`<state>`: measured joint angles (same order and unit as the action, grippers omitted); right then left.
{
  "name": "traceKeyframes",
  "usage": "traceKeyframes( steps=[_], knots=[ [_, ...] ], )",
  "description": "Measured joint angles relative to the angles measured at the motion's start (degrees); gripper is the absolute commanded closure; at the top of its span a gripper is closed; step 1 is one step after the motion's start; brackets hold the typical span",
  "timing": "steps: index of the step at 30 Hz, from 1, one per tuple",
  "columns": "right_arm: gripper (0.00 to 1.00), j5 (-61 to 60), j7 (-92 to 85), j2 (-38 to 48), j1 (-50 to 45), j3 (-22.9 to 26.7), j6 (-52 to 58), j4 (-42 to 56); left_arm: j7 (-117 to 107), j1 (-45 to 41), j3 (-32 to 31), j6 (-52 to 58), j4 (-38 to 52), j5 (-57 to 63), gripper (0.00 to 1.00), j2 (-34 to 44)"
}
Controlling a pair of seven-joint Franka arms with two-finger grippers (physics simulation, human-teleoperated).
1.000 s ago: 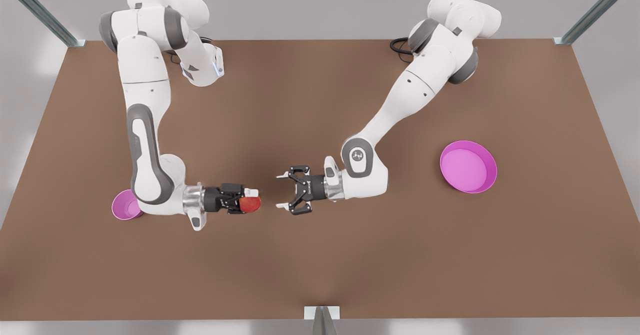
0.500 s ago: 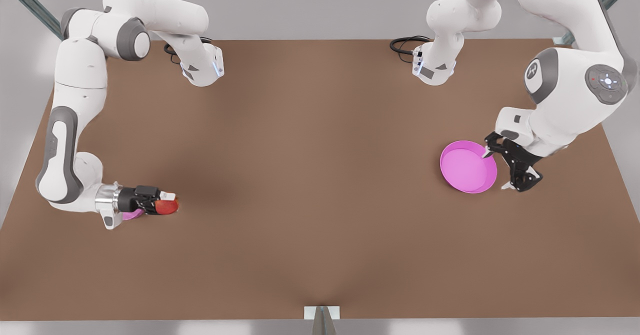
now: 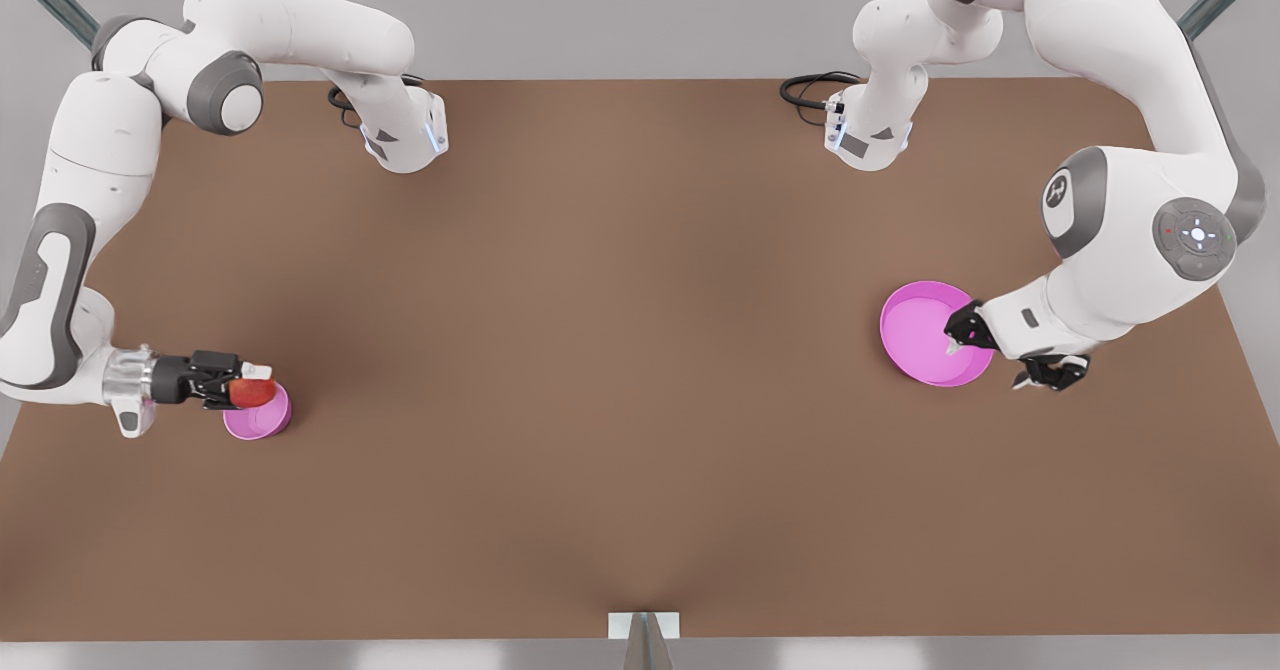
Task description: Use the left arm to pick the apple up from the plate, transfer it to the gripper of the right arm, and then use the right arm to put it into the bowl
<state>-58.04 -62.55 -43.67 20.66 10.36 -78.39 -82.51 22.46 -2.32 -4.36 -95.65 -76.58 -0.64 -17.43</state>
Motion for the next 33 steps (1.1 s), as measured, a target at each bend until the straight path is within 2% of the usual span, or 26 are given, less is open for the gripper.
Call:
traceKeyframes(
  steps=[6, 9, 11, 13, 15, 19, 22, 25, 29, 30, 32, 33],
  knots=[
    [0.28, 4.7, -0.8, -1.8, 0.0, 0.1, -7.9, 0.1, -6.7, 1.2, 0.1, 0.7, -0.4, -0.5, 0.0, 2.3],
    [0.28, 6.5, -1.2, -2.1, 0.1, 0.5, -11.2, 0.1, -8.7, 1.3, 0.2, 1.2, -6.3, -0.6, 0.0, 8.0],
    [0.26, 7.3, -1.4, -2.1, 0.1, 1.2, -12.6, 0.2, -9.8, 1.3, 0.2, 1.2, -7.7, -0.6, 0.0, 9.0],
    [0.09, 7.9, -1.6, -2.0, 0.2, 2.1, -13.6, 0.3, -10.8, 1.2, 0.2, 1.1, -8.0, -0.6, 0.0, 9.0],
    [0.0, 8.4, -1.7, -1.9, 0.2, 3.0, -14.3, 0.4, -11.7, 1.2, 0.2, 1.1, -8.1, -0.6, 0.0, 8.9],
    [0.0, 9.3, -2.0, -1.5, -0.1, 4.0, -15.2, 1.0, -13.2, 1.3, 0.2, 1.0, -8.1, -0.6, 0.0, 8.7],
    [0.0, 10.5, -1.7, -1.2, -0.6, 3.7, -15.4, 5.6, -14.2, 1.3, 0.2, 0.9, -8.1, -0.6, 0.0, 8.6],
    [0.0, 18.6, 0.9, 4.9, -8.4, 3.4, -15.2, 14.1, -15.0, 1.2, 0.2, 0.9, -7.6, -0.5, 0.0, 8.5],
    [0.0, 37.8, 8.0, 17.6, -27.2, 3.4, -14.5, 15.6, -15.8, 1.0, 0.2, 0.9, -7.3, -0.2, 0.0, 8.5],
    [0.0, 41.8, 10.1, 21.0, -29.2, 1.9, -14.6, 12.7, -16.0, 1.0, 0.2, 0.9, -7.3, -0.2, 0.0, 8.2],
    [0.0, 49.6, 14.7, 28.5, -24.2, -8.8, -15.9, 3.7, -16.3, 0.9, 0.2, 1.0, -7.1, -0.2, 0.0, 7.9],
    [0.0, 52.4, 17.2, 30.4, -22.8, -11.8, -16.2, 1.2, -16.5, 0.8, 0.2, 1.0, -7.0, -0.1, 0.0, 7.8]
  ],
)
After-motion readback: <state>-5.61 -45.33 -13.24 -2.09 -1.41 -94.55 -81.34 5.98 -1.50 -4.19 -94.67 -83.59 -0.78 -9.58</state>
